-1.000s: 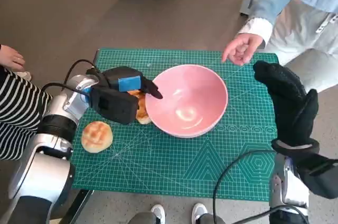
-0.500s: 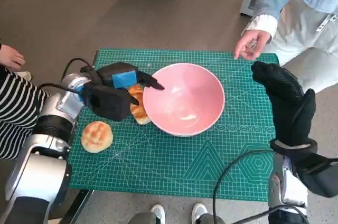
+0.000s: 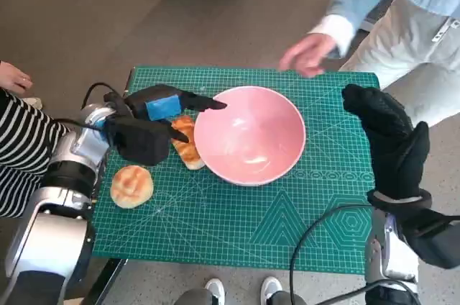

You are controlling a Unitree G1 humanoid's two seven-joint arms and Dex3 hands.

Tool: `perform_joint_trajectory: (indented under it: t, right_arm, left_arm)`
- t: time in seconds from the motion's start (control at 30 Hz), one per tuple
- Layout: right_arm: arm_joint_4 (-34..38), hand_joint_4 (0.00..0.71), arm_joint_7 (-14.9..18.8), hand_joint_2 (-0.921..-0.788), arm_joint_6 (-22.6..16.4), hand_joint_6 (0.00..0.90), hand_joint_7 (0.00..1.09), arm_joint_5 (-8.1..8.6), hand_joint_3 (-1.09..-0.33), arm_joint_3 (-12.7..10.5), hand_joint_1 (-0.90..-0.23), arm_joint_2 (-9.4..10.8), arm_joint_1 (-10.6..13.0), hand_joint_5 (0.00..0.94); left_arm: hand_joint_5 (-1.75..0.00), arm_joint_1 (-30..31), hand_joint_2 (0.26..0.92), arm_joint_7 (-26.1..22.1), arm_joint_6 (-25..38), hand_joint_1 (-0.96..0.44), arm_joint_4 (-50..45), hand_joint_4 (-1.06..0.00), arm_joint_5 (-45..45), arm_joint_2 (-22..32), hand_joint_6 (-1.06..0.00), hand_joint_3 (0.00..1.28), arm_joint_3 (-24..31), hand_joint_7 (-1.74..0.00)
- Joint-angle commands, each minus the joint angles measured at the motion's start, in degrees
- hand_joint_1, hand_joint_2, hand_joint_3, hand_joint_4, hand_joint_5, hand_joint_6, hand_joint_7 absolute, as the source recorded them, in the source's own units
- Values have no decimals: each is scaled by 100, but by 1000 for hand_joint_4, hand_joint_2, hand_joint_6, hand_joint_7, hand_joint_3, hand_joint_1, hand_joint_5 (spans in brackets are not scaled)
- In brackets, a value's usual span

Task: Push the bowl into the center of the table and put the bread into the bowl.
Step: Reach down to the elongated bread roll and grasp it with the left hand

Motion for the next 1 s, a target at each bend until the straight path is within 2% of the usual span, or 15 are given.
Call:
perform_joint_trajectory:
  t: [0.03,0.23,0.4,0.7,1.0]
  right_arm:
    - [63,134,40,-921,63,60,457,63,-708,10,-645,2,104,0]
    - [69,134,48,-921,70,58,459,99,-707,16,-645,-15,101,0]
    - [89,133,46,-921,50,57,460,90,-707,27,-646,-12,96,0]
    - [81,133,44,-921,69,55,463,101,-707,28,-652,-28,101,0]
    - [64,133,62,-921,107,53,466,132,-707,10,-652,-57,119,0]
  left_arm:
    - [0,9,751,246,-229,-1,-181,-285,102,219,-307,1,2,0]
    - [0,18,735,444,-227,-51,-228,-271,185,298,-300,0,-39,0]
    - [0,27,727,583,45,-80,-213,-266,384,318,-298,0,-141,0]
    - [0,27,733,466,762,-135,-109,-236,594,308,-261,3,-316,0]
    - [0,97,735,342,877,-134,-117,-219,589,286,-250,2,-340,-2]
